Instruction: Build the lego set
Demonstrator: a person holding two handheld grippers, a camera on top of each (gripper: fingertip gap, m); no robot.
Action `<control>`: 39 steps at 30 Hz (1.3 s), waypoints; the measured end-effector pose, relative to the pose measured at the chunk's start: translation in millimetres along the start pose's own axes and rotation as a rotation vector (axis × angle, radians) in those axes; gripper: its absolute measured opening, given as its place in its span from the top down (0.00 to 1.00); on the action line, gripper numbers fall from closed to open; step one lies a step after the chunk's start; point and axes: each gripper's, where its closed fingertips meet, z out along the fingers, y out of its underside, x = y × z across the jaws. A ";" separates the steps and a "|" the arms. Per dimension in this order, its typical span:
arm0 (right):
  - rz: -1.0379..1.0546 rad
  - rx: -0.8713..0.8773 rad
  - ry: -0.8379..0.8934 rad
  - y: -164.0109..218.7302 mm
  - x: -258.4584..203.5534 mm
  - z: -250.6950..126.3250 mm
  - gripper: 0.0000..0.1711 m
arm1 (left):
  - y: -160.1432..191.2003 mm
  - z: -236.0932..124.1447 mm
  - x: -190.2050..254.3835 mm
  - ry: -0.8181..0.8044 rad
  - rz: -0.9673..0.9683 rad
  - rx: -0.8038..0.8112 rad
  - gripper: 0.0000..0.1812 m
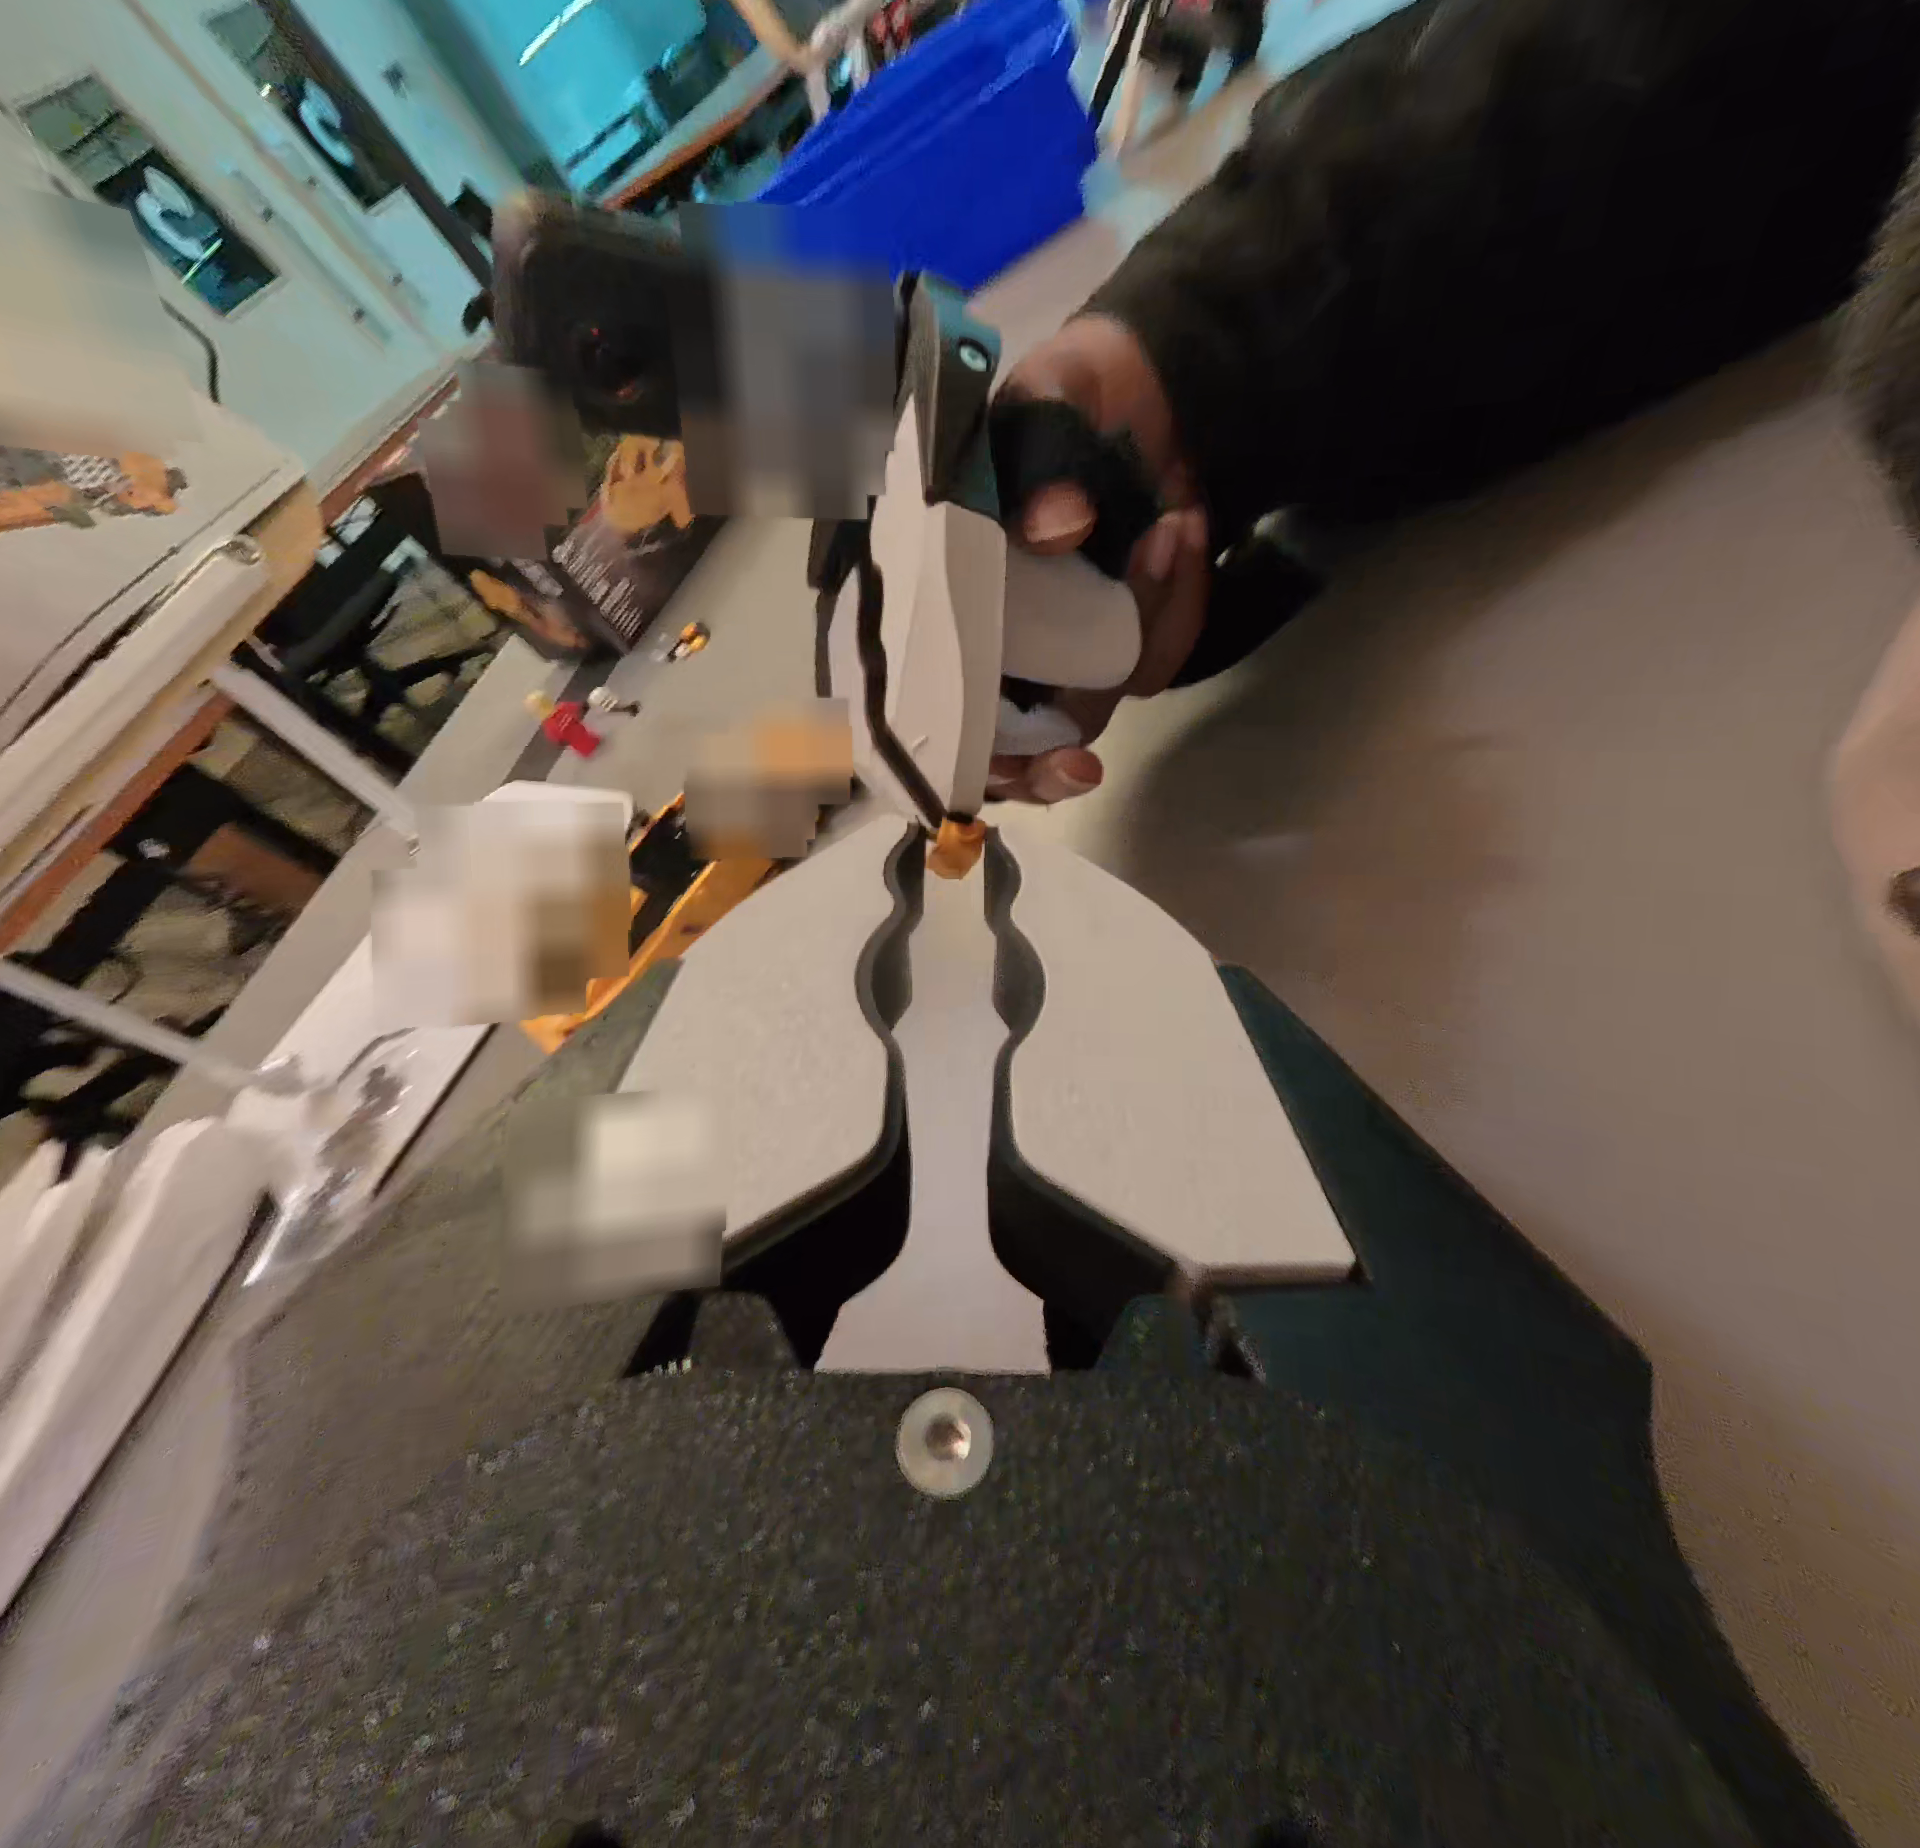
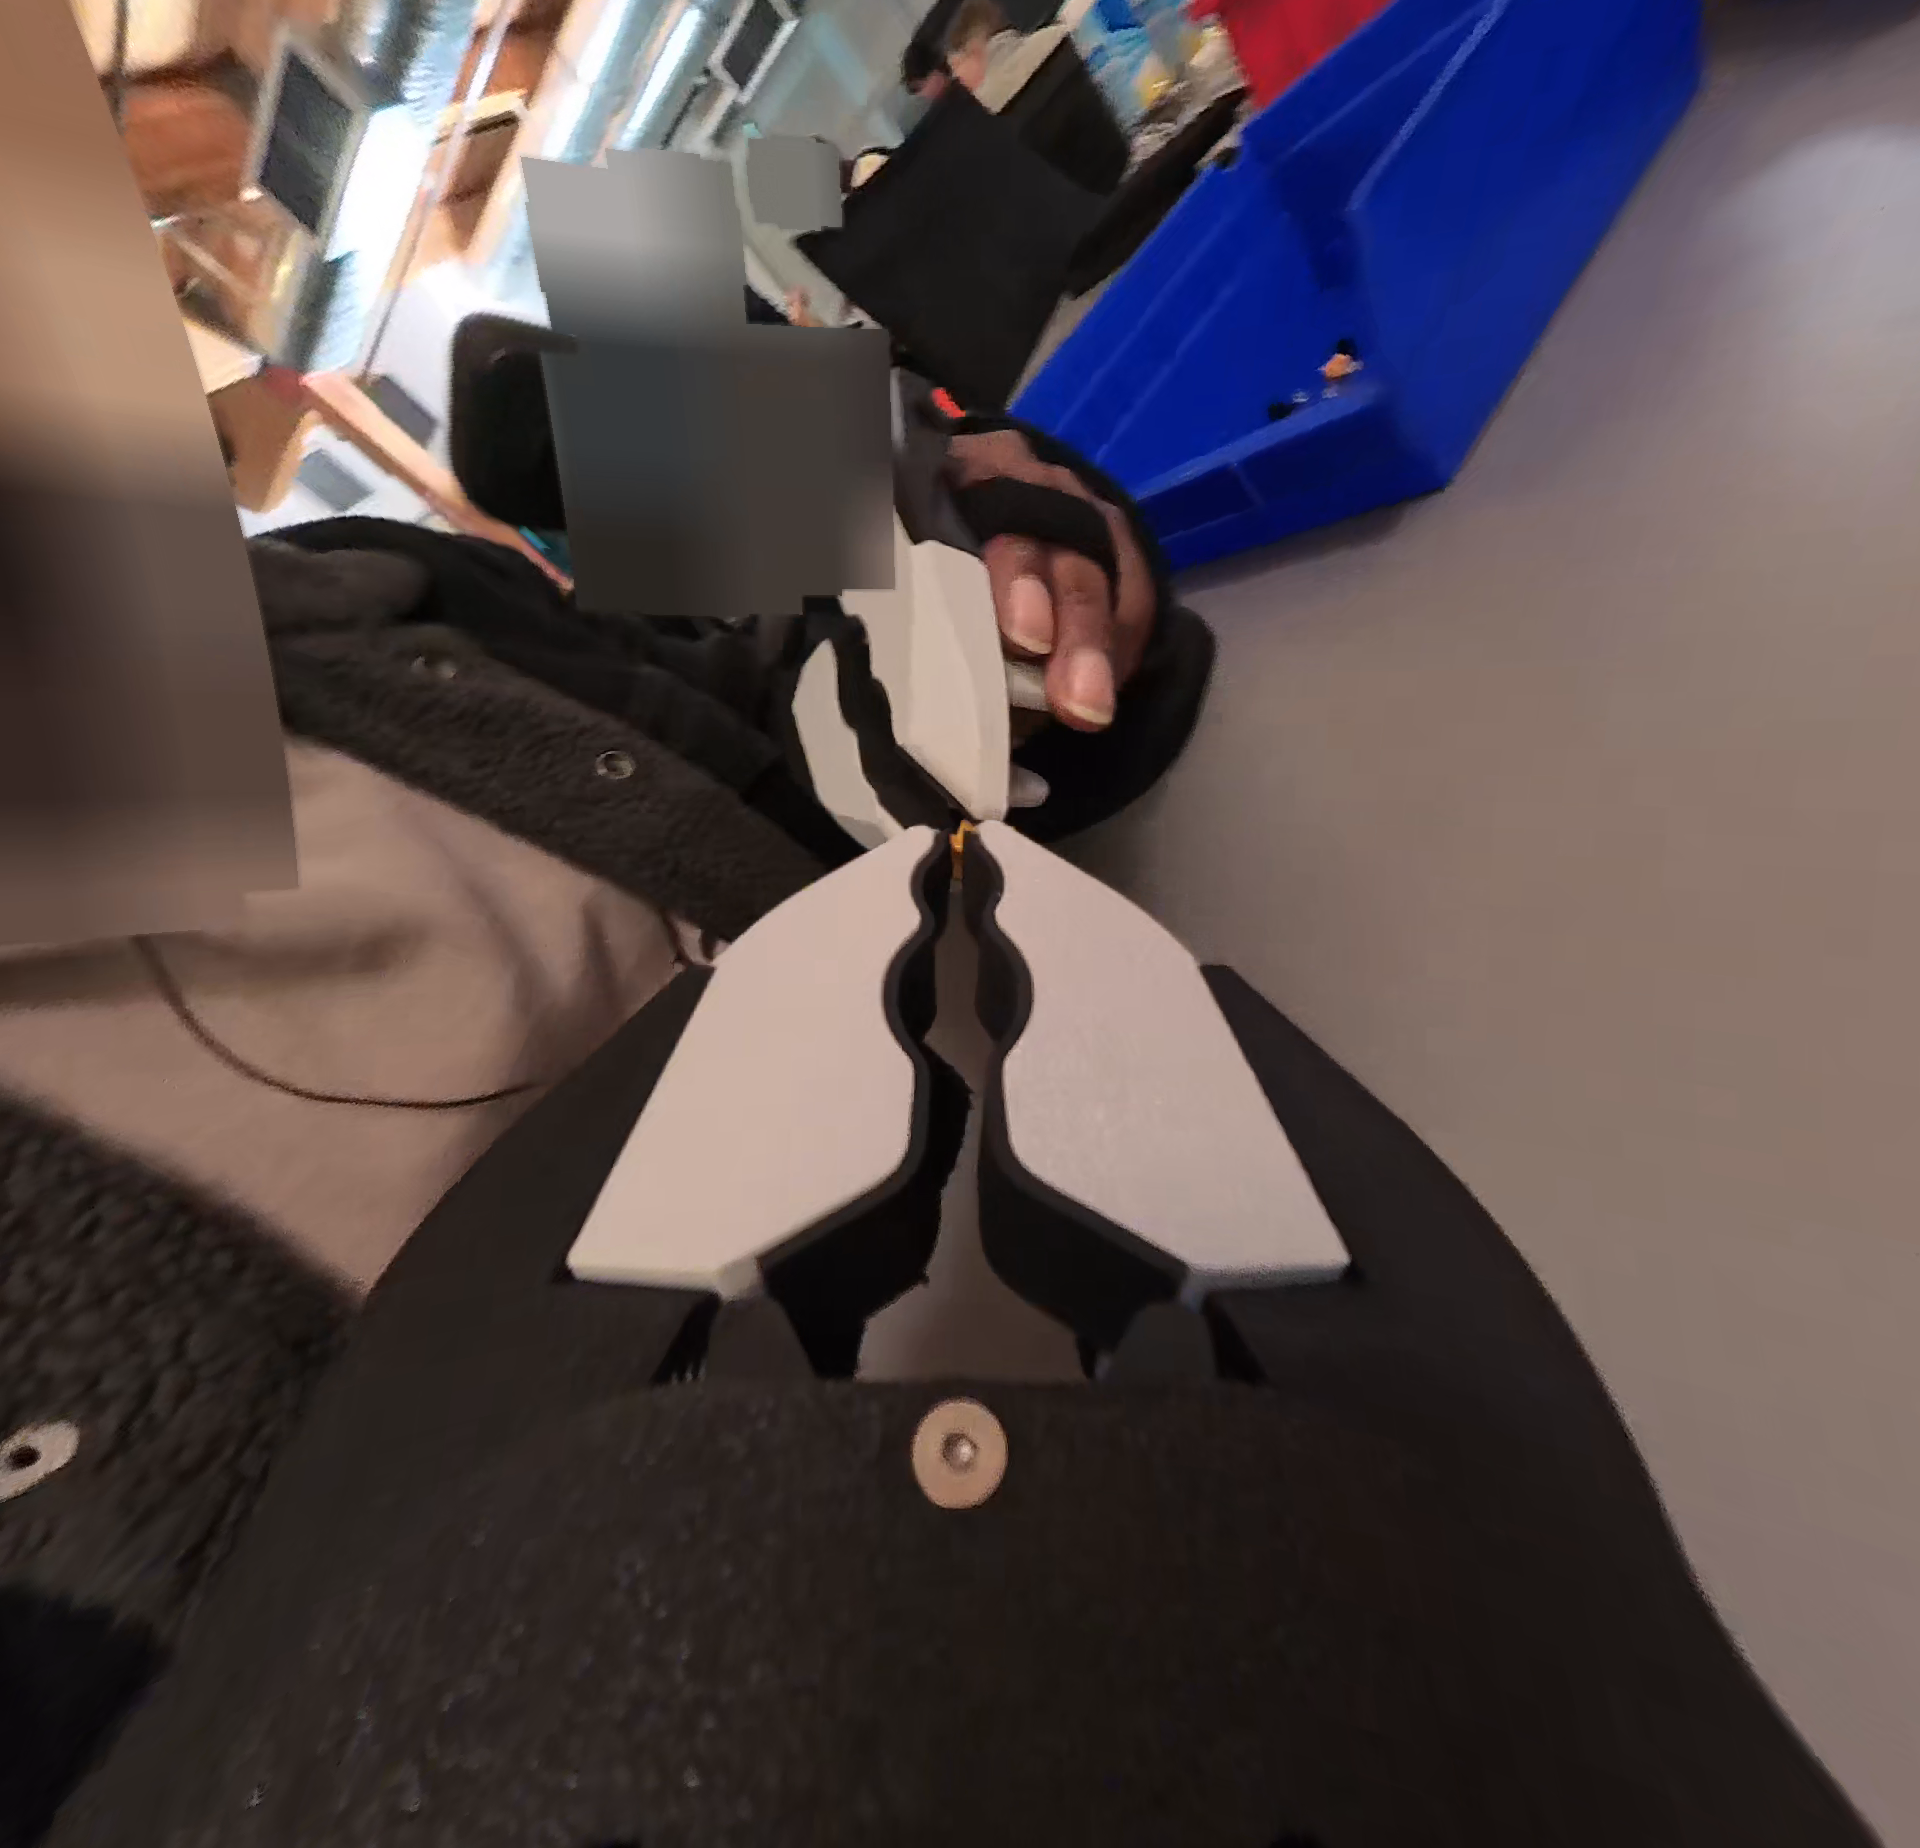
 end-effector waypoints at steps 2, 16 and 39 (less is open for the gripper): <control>-0.007 -0.017 -0.055 2.4 -8.9 0.3 0.99 | -7.3 -2.2 5.5 0.046 -0.023 0.051 0.95; -0.013 -0.015 -0.194 4.8 -28.5 1.9 0.99 | -24.0 -8.4 16.2 0.162 -0.133 0.154 0.95; -0.465 -0.742 0.588 80.0 53.0 -18.9 0.94 | 55.8 9.4 10.4 0.164 -0.307 -0.277 0.96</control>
